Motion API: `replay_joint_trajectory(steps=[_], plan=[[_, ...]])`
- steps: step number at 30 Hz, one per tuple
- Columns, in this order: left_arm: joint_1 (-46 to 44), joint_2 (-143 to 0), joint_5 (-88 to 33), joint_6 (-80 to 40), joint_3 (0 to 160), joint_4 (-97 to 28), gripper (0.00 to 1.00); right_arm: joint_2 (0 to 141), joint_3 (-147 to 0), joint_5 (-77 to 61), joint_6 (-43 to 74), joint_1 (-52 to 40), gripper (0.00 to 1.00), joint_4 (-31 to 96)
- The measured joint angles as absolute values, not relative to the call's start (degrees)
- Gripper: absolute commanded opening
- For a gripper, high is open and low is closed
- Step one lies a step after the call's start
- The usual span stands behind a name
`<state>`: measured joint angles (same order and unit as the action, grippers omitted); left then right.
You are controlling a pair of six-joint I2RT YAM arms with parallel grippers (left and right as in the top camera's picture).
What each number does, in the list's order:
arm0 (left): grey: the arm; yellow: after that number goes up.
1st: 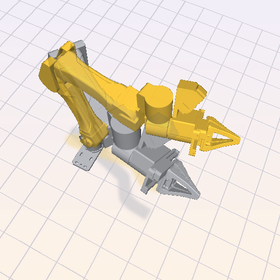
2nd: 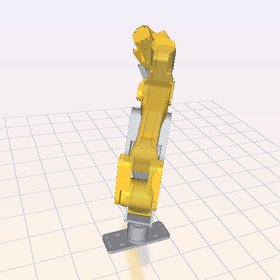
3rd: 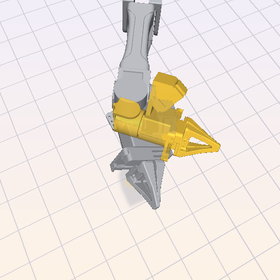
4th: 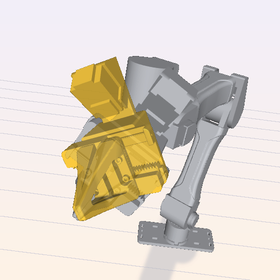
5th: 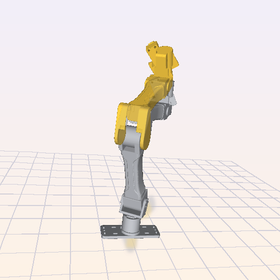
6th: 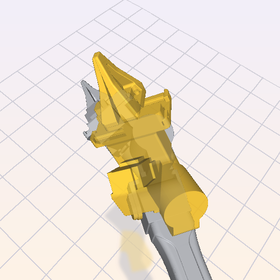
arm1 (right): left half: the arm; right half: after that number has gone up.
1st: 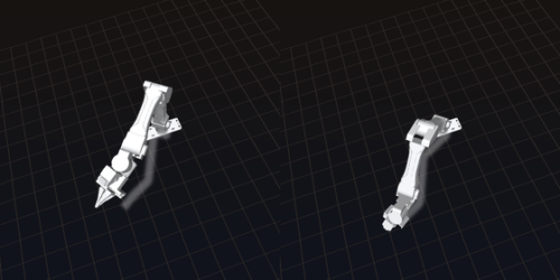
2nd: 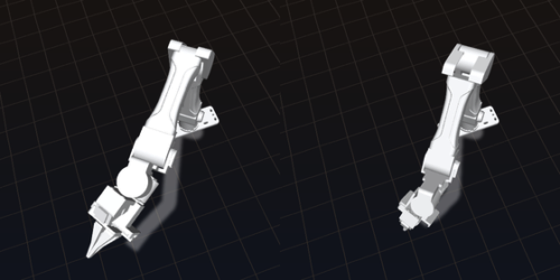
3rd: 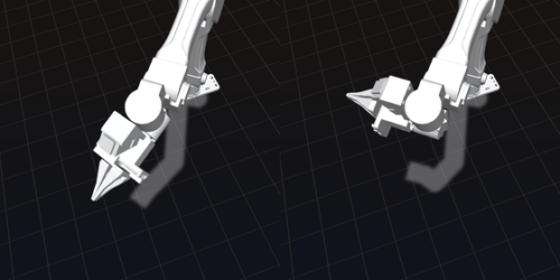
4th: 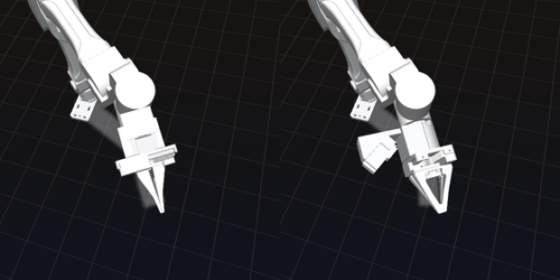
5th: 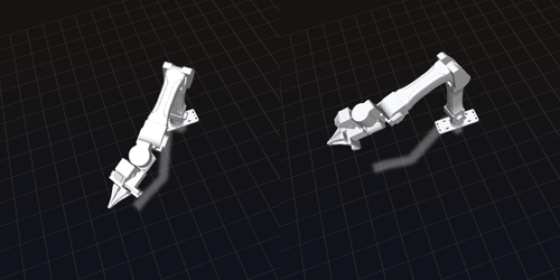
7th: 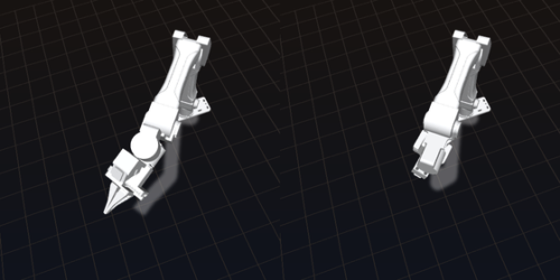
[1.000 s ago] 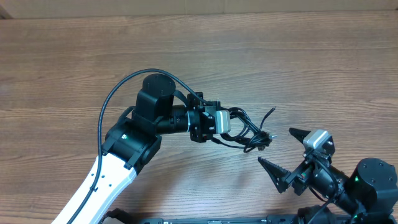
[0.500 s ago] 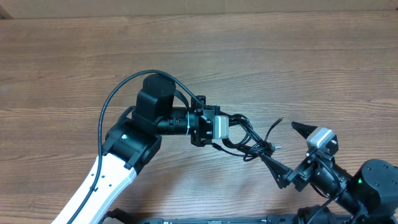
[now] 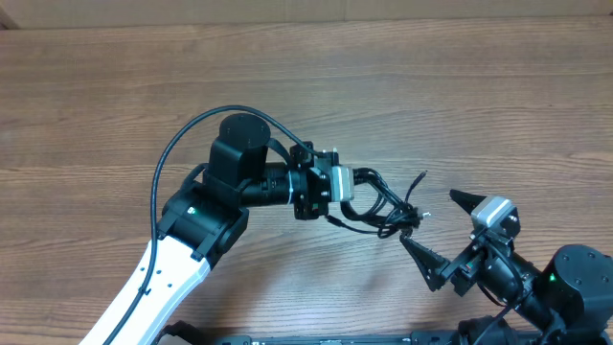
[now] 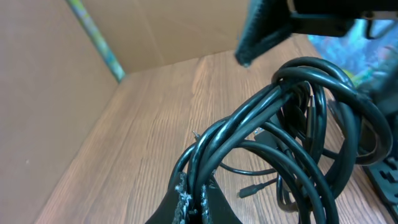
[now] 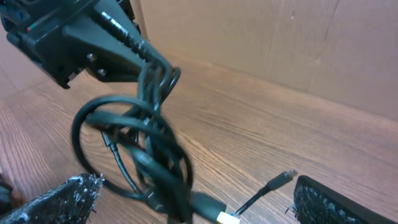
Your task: Untangle cables
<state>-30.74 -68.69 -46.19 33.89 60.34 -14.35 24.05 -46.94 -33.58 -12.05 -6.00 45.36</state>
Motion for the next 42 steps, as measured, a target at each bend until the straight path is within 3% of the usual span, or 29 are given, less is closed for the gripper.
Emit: replay_joint_trajectory(steps=[9, 21, 28, 42], plan=[[-30.74, -68.71, -36.49, 14.68, 60.34, -7.27, 0.04, 24.05, -46.94, -26.61, -5.26, -6.0, 1.0, 45.89], [-33.47, -68.69, -33.47, -7.42, 60.34, -0.58, 0.04, 24.05, -46.94, -13.54, 26.63, -6.0, 1.0, 41.71], [-35.35, -68.71, -30.11, -12.38, 60.34, 1.39, 0.04, 24.05, -46.94, -14.04, 39.35, -6.0, 1.0, 40.62], [-38.28, -68.71, -24.45, -13.65, 60.34, 3.27, 0.04, 24.05, -46.94, -18.22, 42.87, -6.0, 1.0, 39.99]])
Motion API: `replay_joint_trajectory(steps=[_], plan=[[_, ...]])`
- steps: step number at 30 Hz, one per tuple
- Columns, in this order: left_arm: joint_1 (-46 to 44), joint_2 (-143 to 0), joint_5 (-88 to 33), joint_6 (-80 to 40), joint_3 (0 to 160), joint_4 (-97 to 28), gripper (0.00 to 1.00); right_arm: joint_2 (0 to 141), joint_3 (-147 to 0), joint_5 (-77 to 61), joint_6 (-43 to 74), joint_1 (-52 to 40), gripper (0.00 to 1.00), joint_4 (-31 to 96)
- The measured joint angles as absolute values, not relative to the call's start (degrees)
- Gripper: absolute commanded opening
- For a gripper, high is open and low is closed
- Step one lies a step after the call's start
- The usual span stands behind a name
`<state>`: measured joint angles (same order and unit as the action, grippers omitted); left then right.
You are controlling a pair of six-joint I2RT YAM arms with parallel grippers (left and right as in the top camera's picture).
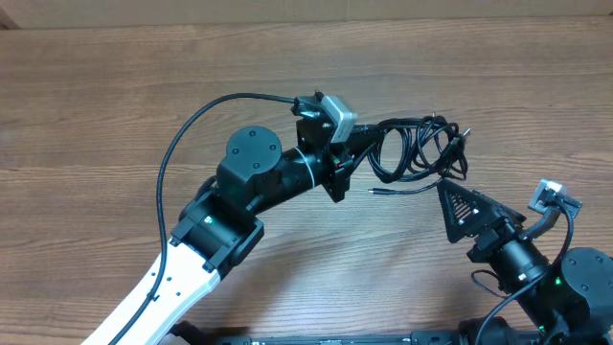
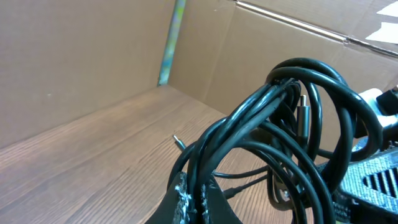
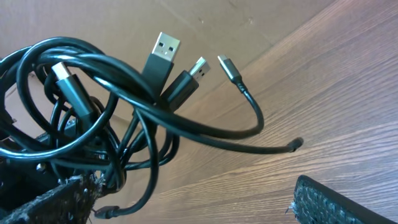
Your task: Untangle cables
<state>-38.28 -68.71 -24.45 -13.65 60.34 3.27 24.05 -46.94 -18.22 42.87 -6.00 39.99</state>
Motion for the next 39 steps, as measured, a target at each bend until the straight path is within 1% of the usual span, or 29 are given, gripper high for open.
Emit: replay_joint_trajectory(steps=[11, 17, 22, 27, 32, 39], plan=[[-41.71, -68.71, -23.75, -13.63, 60.34, 3.51, 0.04, 24.05, -46.94, -16.64, 40.32, -6.0, 1.0, 39.16], [-42.02, -68.71, -23.73, -13.63, 60.34, 3.49, 0.04, 24.05, -46.94, -11.49, 38.98, -6.0, 1.0, 40.16], [-42.02, -68.71, -23.73, -13.63, 60.34, 3.51, 0.04, 24.05, -46.94, -5.08, 38.83, -6.0, 1.0, 43.4], [-42.02, -68.9, -24.73, -13.56, 60.34, 4.21, 0.04, 24.27, -46.94, -2.39, 38.76, -6.0, 1.0, 44.36], [-42.02, -68.93, -24.47, -13.54, 60.34, 3.9, 0.04, 25.28, -46.94, -3.55, 38.76, -6.0, 1.0, 44.38], [-42.02, -68.93, -20.32, -13.52, 60.34, 3.86, 0.04, 25.41, -46.94, -10.83, 38.19, -6.0, 1.0, 43.18]])
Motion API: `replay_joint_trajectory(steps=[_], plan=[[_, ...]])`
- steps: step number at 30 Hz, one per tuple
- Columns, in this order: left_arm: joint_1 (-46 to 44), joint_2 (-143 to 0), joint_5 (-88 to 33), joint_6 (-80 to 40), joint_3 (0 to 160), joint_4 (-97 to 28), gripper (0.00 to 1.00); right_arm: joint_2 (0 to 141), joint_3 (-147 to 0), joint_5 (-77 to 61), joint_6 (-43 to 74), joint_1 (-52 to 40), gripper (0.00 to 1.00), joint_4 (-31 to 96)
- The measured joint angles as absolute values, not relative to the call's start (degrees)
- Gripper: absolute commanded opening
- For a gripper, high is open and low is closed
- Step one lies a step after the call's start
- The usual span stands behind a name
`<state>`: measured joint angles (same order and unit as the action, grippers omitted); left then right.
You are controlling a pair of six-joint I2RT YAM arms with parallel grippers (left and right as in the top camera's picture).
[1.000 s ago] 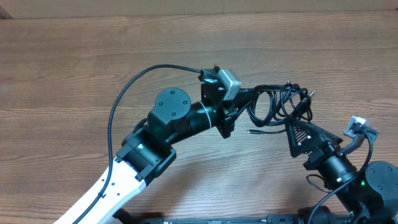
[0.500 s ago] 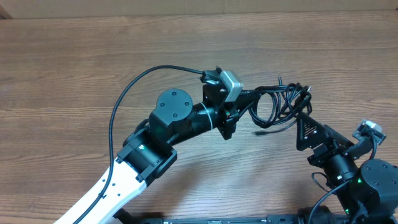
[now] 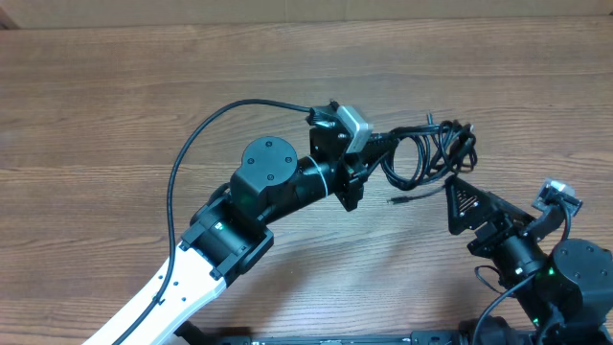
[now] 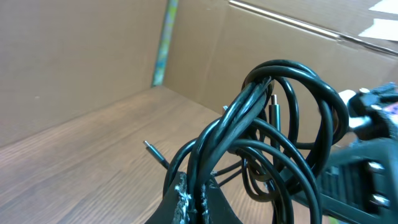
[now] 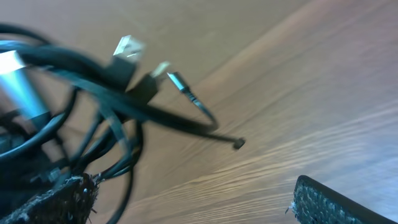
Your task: Untangle cables
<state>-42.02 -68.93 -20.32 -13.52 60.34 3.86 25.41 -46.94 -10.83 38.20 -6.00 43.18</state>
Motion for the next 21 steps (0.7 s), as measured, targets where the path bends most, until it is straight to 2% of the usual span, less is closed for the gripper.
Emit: replay_joint_trajectory(steps=[9, 21], plan=[[-42.02, -68.93, -19.68, -13.52, 60.34, 2.83, 0.04, 25.41, -46.94, -18.13, 37.45, -6.0, 1.0, 37.52], [-42.02, -68.93, -26.37, -13.5, 60.34, 3.9, 0.04, 26.63, -46.94, -13.61, 35.97, -6.0, 1.0, 38.28]])
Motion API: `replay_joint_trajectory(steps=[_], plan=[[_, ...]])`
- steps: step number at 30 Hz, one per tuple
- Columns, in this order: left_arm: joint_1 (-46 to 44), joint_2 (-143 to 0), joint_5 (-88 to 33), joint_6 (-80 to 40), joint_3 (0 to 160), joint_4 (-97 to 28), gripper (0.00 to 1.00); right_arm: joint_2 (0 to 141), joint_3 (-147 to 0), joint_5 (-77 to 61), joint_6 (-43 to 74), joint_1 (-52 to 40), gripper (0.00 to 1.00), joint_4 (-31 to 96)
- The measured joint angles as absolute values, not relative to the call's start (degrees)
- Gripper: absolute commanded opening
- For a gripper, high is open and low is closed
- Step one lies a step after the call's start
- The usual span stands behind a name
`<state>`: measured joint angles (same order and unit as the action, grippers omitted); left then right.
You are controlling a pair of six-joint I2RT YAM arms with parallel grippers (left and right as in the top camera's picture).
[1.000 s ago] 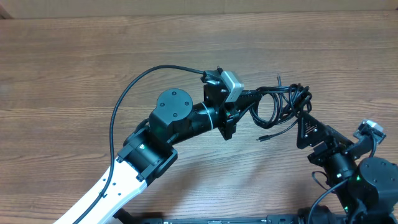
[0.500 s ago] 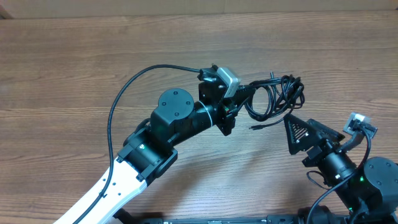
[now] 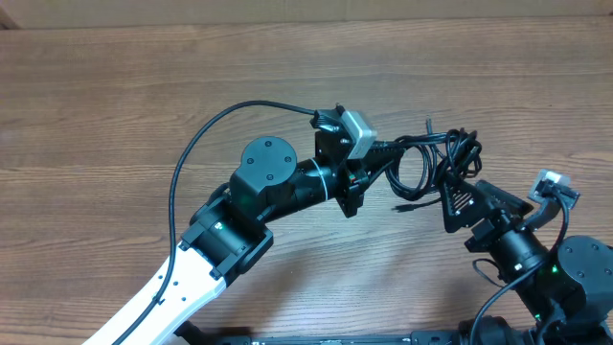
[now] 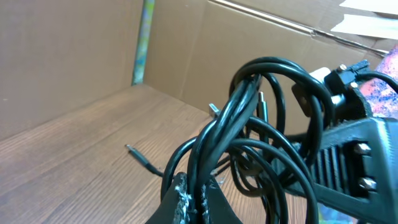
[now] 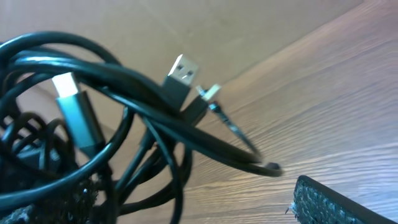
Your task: Untangle cables
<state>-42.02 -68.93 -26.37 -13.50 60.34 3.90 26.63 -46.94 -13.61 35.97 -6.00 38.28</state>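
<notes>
A tangled bundle of black cables hangs above the wooden table, with several plugs sticking out. My left gripper is shut on one side of it; in the left wrist view the fingers pinch several strands of the bundle. My right gripper stands open right below and to the right of the bundle. In the right wrist view the cable loops hang in front of the left finger. A USB plug points up, and a loose cable end hangs between the open fingers.
Brown cardboard walls stand around the table. The left arm's own black cable arcs over its elbow. One thin cable end dangles under the bundle.
My right gripper has moved up and closer to the bundle, whose loops now fill the left of its view. The left gripper, still shut on the bundle, has shifted slightly right.
At first my left gripper held the bundle low near the table's front middle, with the right gripper open beside it. Then the bundle was held farther back and to the right, the right gripper turned under it. Now the open right gripper is at the bundle's edge.
</notes>
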Motion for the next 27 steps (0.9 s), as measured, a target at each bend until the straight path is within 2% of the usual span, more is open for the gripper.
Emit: replay_joint_trajectory(steps=[14, 27], plan=[[-42.04, -69.56, -32.56, -4.16, 60.34, 4.86, 0.04, 27.49, -46.94, -6.0, 35.99, -6.04, 1.0, 43.77], [-42.04, -70.22, -33.61, -2.68, 59.81, 8.69, 0.04, 31.24, -46.94, -5.91, 36.01, -6.04, 0.99, 46.11]])
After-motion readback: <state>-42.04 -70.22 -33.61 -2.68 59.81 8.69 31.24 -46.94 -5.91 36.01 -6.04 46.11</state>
